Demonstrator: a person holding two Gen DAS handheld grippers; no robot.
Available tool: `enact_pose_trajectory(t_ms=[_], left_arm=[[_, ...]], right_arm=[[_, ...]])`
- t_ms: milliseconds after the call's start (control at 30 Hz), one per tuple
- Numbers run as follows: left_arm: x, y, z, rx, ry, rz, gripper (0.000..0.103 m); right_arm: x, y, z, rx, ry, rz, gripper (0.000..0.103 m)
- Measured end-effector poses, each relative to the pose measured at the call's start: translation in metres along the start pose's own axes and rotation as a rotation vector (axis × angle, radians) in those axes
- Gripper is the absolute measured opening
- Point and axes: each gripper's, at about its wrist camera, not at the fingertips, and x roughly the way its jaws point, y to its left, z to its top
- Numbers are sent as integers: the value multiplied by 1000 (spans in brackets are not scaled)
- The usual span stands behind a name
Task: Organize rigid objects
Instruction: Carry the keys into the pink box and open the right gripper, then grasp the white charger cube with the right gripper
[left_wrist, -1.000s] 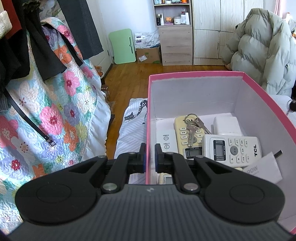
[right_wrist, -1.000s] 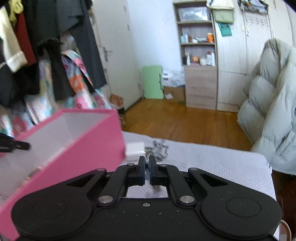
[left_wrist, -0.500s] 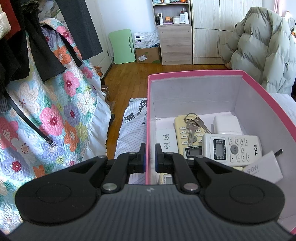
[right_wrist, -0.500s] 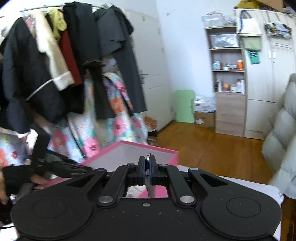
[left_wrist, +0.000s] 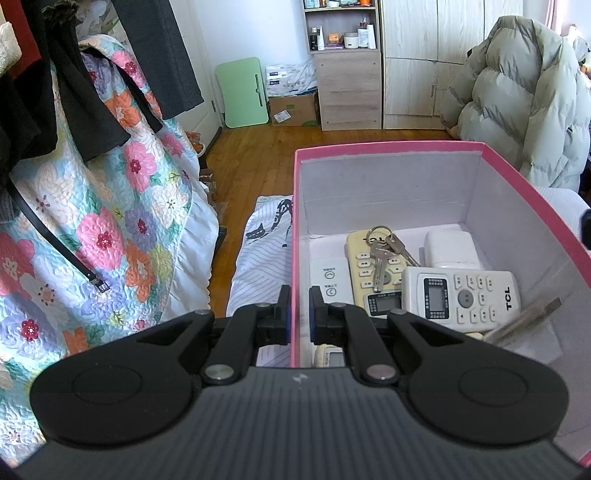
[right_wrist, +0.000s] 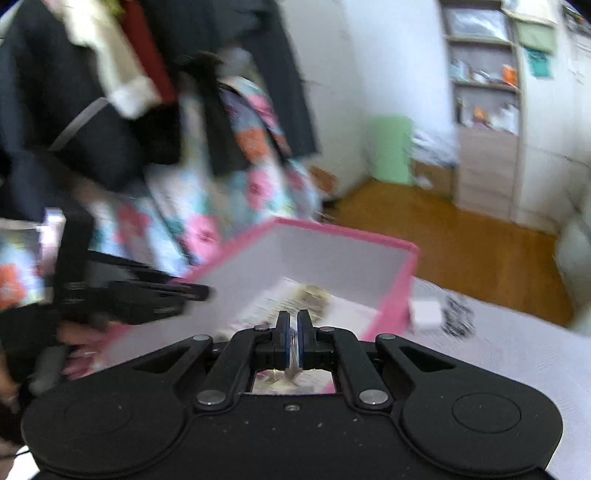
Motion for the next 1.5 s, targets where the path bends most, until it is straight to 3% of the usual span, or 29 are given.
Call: enact_pose_trajectory(t_ms=[133, 233, 367, 500, 633, 733, 767, 833, 967, 1233, 1333, 1500], left_arm=[[0, 0, 0, 0, 0, -4, 7], [0, 0, 0, 4, 0, -2, 7], [0, 1, 0, -2, 0, -10, 7], [0, 1, 0, -1, 0, -9, 7], [0, 1, 1, -2, 0, -10, 7], [0, 1, 0, 5, 1, -8, 7], [0, 1, 0, 7, 1, -7, 7], [0, 1, 0, 11, 1, -6, 7], [0, 4, 0, 5, -1, -15, 7], [-1, 1, 0, 9, -2, -4, 7], [-1, 1, 0, 9, -1, -5, 7], [-1, 1, 0, 3, 1, -13, 7]], right_arm=[[5, 1, 2, 4, 7, 38, 6], [9, 9, 4, -56, 21, -7, 7], [7, 13, 9, -83, 62, -3, 10], [-11, 3, 19, -111, 21, -39, 11], [-14, -40, 24, -63, 28, -151, 28], [2, -74, 17, -33, 75, -160, 39], [10, -82, 13, -45, 100, -154, 47], [29, -92, 5, -87, 146, -149, 55], [63, -99, -5, -203, 176, -172, 62], [114, -110, 6, -286, 206, -103, 63], [136, -115, 4, -301, 231, -129, 63], [147, -134, -4, -223, 200, -107, 62]])
